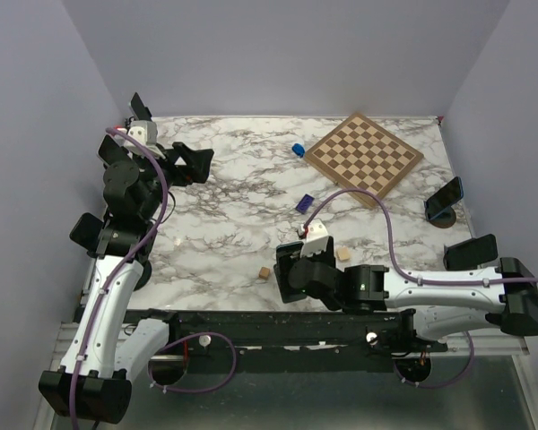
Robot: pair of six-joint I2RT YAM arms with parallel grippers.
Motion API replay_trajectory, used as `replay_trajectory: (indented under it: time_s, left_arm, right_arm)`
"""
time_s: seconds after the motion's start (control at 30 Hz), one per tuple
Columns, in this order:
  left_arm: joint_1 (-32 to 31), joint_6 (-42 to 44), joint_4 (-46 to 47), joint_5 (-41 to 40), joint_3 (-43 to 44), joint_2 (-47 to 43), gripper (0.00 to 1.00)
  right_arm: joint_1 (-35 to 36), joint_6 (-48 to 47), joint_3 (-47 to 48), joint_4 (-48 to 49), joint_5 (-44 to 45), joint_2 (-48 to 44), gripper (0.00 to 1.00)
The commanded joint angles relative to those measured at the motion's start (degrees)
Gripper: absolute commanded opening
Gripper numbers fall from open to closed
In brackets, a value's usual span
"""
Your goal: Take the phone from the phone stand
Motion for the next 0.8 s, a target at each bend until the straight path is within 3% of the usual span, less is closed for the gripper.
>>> replay_trajectory:
  time_s: [0.0,0.27,0.77]
  left_arm:
    - [-0.35,-0.54,0.17,1.73,1.86,0.44,0.99]
    - [-0.30,-0.82,-0.10,1.81,2.04,1.40,0.99]
    - [-0.30,-1.33,-0.09,2.12,2.02,1.48,0.99]
  right_arm:
    - [0.48,-1.96,-1.74,7.30,3.19,0.25,1.00]
    - [0.61,1.10,-1.28,6.25,8.84,4.34,0.96]
    - [0.69,6.22,-1.16,3.78,9.29,7.52,0.92]
